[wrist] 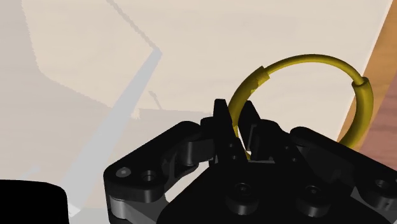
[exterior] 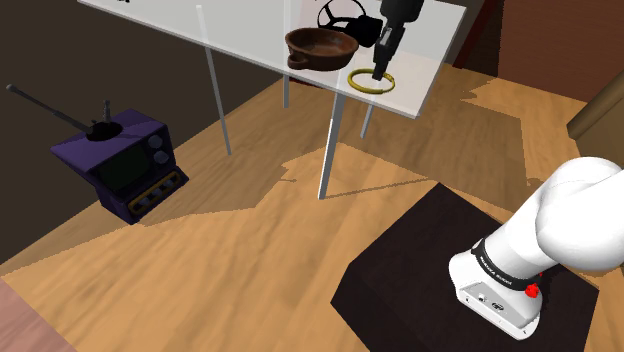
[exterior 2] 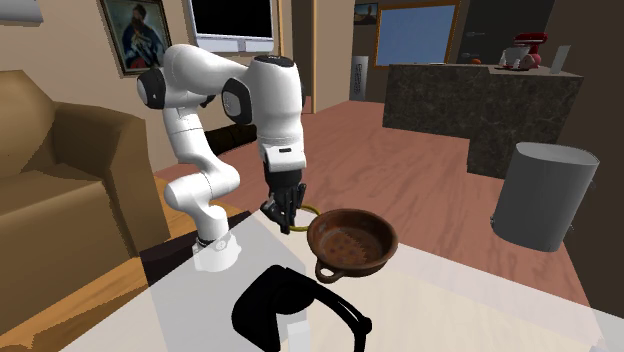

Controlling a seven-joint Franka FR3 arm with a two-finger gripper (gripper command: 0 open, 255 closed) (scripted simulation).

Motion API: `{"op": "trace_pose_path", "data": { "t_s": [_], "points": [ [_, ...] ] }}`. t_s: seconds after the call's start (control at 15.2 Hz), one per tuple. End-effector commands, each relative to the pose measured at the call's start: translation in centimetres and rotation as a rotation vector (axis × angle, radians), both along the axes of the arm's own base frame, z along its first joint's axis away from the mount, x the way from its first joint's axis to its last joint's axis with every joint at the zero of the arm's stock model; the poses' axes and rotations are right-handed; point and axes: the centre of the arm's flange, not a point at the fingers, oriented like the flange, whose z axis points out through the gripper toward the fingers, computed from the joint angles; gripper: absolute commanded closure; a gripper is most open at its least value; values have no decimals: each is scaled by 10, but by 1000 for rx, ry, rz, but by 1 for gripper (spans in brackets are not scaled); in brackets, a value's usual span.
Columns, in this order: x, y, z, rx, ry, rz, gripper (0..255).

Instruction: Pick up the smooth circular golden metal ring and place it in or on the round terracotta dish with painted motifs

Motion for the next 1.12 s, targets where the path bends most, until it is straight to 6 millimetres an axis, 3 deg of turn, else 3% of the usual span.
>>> {"op": "trace_pose_path", "data": {
  "t_s": [0.0,1.06],
  "points": [
    [3,-4,-9,-6,16,-7,255],
    [2,-9,72,-6,16,-7,255]
  ]
}}
